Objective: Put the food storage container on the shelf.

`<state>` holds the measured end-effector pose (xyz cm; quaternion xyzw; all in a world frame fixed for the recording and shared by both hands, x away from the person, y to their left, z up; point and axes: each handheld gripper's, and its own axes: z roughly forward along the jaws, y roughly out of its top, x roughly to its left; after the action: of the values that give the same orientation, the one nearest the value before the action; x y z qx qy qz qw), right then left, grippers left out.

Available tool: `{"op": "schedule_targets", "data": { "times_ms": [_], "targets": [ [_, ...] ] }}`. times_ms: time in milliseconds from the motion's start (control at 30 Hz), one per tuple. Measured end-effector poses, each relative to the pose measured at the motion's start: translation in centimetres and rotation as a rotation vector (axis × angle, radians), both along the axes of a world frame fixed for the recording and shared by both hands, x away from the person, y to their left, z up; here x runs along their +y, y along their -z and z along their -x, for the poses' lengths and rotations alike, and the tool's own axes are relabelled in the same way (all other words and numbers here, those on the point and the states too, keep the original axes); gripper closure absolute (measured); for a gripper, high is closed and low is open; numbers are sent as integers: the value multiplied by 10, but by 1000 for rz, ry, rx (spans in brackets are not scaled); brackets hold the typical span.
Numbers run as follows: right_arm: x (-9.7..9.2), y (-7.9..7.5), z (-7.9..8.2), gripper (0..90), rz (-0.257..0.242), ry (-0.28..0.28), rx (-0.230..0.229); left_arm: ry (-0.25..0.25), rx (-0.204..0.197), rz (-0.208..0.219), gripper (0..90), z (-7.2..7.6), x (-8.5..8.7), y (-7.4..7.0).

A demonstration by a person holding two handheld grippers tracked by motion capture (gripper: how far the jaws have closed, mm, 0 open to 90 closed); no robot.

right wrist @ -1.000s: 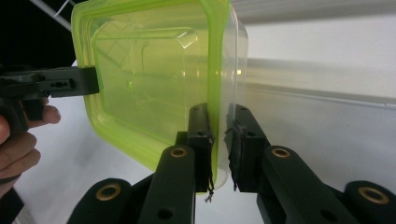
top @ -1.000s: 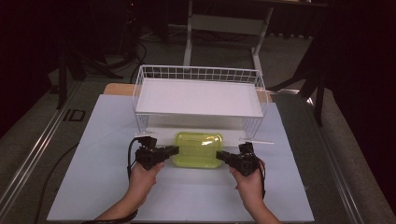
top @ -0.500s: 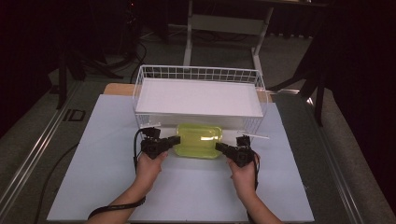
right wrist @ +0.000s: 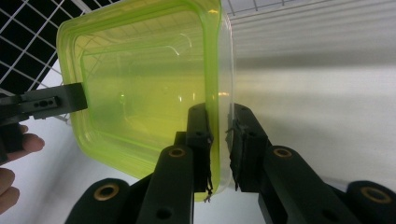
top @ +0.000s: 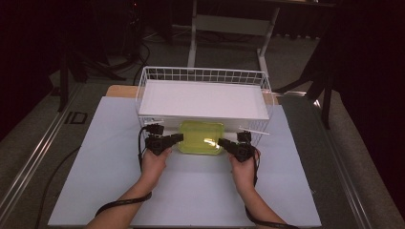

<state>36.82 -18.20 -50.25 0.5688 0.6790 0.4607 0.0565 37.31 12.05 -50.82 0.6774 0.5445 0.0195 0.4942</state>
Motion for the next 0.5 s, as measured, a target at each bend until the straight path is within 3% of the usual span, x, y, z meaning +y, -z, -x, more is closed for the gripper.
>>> {"op": "schedule_targets", "data": {
  "times_ms": [233, 500],
  "targets": [
    [-1, 0, -7, 768, -5, 7, 9, -11, -21, -1, 778, -4, -4, 2],
    [4, 2, -13, 708, -4, 34, 2, -37, -17, 7, 614, -7, -8, 8]
  ]
}}
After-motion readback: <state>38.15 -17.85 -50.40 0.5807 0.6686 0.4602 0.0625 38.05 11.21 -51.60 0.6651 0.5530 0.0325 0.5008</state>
